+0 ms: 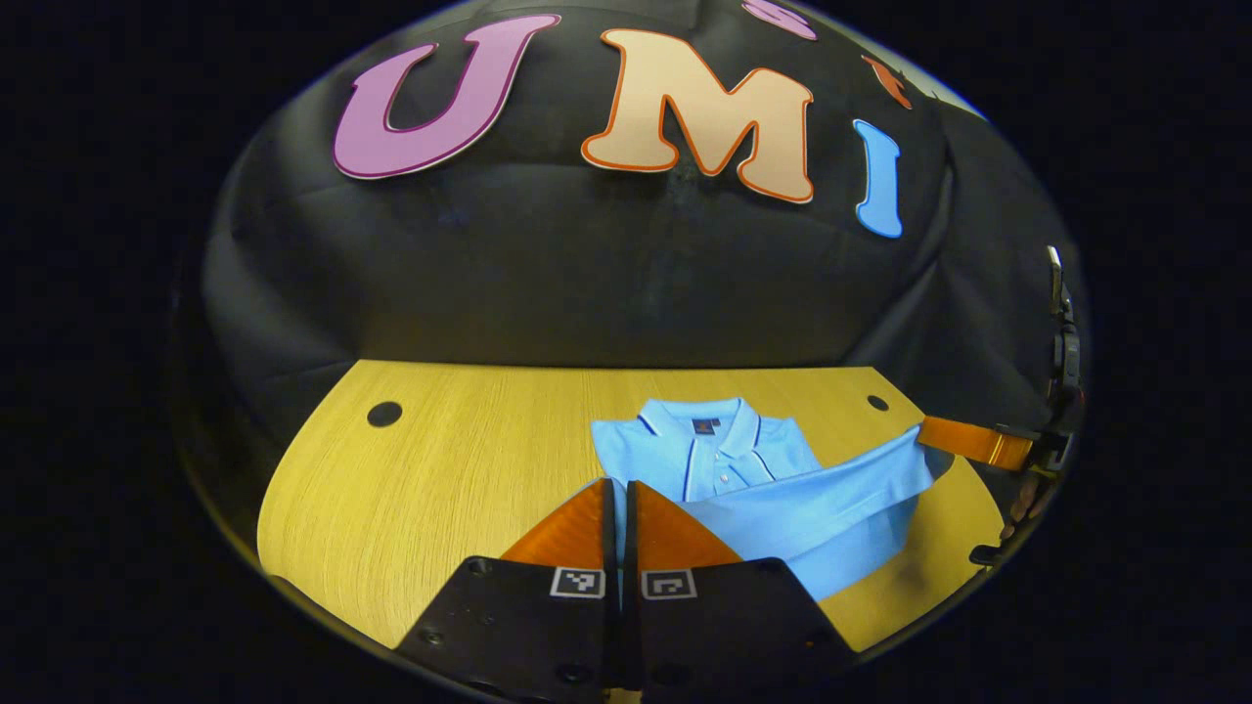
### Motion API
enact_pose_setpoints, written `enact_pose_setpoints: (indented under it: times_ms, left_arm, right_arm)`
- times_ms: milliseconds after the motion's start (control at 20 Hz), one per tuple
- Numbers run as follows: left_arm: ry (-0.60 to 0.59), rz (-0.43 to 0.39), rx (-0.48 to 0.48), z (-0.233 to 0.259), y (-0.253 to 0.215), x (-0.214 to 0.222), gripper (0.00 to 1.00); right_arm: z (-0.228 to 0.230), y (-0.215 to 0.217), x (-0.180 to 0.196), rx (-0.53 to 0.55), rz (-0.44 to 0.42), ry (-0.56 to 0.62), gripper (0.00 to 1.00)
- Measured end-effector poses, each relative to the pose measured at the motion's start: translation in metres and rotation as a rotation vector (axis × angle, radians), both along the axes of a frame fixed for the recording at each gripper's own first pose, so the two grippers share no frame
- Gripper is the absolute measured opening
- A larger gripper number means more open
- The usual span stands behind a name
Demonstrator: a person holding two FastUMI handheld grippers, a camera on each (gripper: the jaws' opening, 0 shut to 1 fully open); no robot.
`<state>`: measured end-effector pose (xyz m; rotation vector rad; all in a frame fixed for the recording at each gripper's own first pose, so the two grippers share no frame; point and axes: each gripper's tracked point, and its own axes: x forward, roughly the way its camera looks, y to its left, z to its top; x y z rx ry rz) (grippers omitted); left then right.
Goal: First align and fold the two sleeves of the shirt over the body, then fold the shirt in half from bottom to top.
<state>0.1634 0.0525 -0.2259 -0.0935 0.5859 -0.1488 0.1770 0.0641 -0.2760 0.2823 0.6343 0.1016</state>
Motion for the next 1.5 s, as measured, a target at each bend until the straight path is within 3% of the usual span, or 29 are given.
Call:
enact_pose_setpoints:
  times_ms: [350,600,700,850,1000,1050,1100,1200,1300,1350,1500]
  left_arm:
    - [-0.01,-0.004,0.01,-0.039,0.009,0.079,0.0]
    - [0.043,-0.005,0.016,-0.087,0.009,0.095,0.01]
    - [0.048,-0.012,-0.011,-0.085,0.003,0.088,0.3]
    - [-0.021,0.01,0.023,-0.057,0.008,0.08,0.99]
    - [-0.096,0.013,0.031,-0.02,0.002,0.062,0.96]
    - [-0.118,0.015,0.034,-0.005,0.001,0.052,0.95]
    - [-0.144,0.02,0.037,0.01,0.001,0.042,0.95]
    - [-0.198,0.034,0.043,0.038,0.0,0.021,0.96]
    - [-0.24,0.043,0.034,0.067,-0.002,-0.004,0.95]
    - [-0.261,0.046,0.031,0.08,-0.004,-0.015,0.95]
    - [-0.306,0.053,0.041,0.108,-0.006,-0.049,0.95]
  right_arm:
    - [-0.065,-0.007,0.072,-0.01,-0.085,0.04,0.02]
    - [-0.109,-0.005,0.078,-0.063,-0.093,0.092,0.03]
    - [-0.104,-0.003,0.072,-0.096,-0.067,0.081,0.42]
    - [-0.077,-0.007,0.065,-0.178,-0.031,0.002,1.0]
    - [-0.027,-0.006,0.048,-0.208,-0.01,-0.097,0.93]
    - [-0.012,-0.005,0.037,-0.216,-0.006,-0.132,0.98]
    - [0.005,-0.005,0.029,-0.221,-0.003,-0.17,0.92]
    - [0.038,-0.005,0.007,-0.219,0.006,-0.228,0.98]
    - [0.068,-0.004,-0.016,-0.215,0.022,-0.274,0.93]
    - [0.081,-0.005,-0.027,-0.217,0.028,-0.297,0.98]
    - [0.114,-0.006,-0.061,-0.218,0.047,-0.348,0.97]
